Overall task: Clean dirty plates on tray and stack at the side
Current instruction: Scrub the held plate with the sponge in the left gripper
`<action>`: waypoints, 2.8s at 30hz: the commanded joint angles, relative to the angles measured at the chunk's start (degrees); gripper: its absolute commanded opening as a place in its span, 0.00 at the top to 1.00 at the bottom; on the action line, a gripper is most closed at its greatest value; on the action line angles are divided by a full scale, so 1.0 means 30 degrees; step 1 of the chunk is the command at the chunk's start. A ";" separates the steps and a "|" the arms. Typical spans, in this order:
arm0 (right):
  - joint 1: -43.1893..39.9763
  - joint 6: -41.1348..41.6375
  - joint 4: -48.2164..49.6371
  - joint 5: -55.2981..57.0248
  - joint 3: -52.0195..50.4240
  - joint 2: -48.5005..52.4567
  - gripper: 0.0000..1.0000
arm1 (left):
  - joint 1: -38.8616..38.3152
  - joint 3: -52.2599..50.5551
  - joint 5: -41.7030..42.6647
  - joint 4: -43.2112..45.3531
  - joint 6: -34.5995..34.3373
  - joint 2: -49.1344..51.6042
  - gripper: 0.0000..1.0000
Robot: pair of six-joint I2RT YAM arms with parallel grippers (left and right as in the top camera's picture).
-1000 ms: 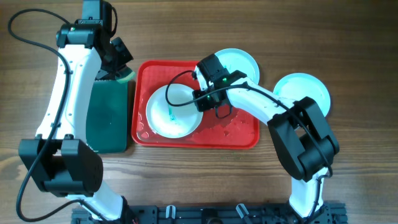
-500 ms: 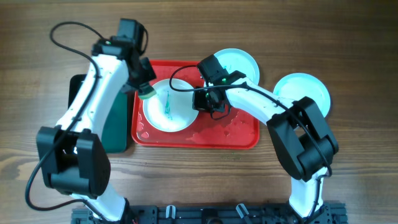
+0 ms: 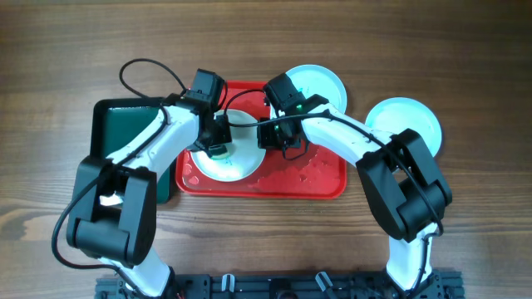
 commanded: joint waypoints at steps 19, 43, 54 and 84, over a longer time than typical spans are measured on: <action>0.0124 -0.0379 -0.0058 -0.0313 0.0175 0.0379 0.96 | -0.0510 -0.0503 -0.3577 0.2871 -0.0619 0.0109 0.96; -0.0692 -0.4248 -0.0022 -0.5450 0.0138 0.0415 0.96 | -0.0532 -0.0503 0.6273 0.0962 0.3490 0.0109 0.96; -0.0692 -0.3665 -0.0117 -0.4284 0.0124 0.0415 0.96 | 0.0299 -0.0503 -0.3993 -0.0452 -0.3118 0.1362 0.96; -0.0692 -0.2339 -0.0233 -0.3067 0.0124 0.0415 0.96 | 0.0991 -0.0503 -0.5552 -0.0845 -0.2820 0.1450 0.96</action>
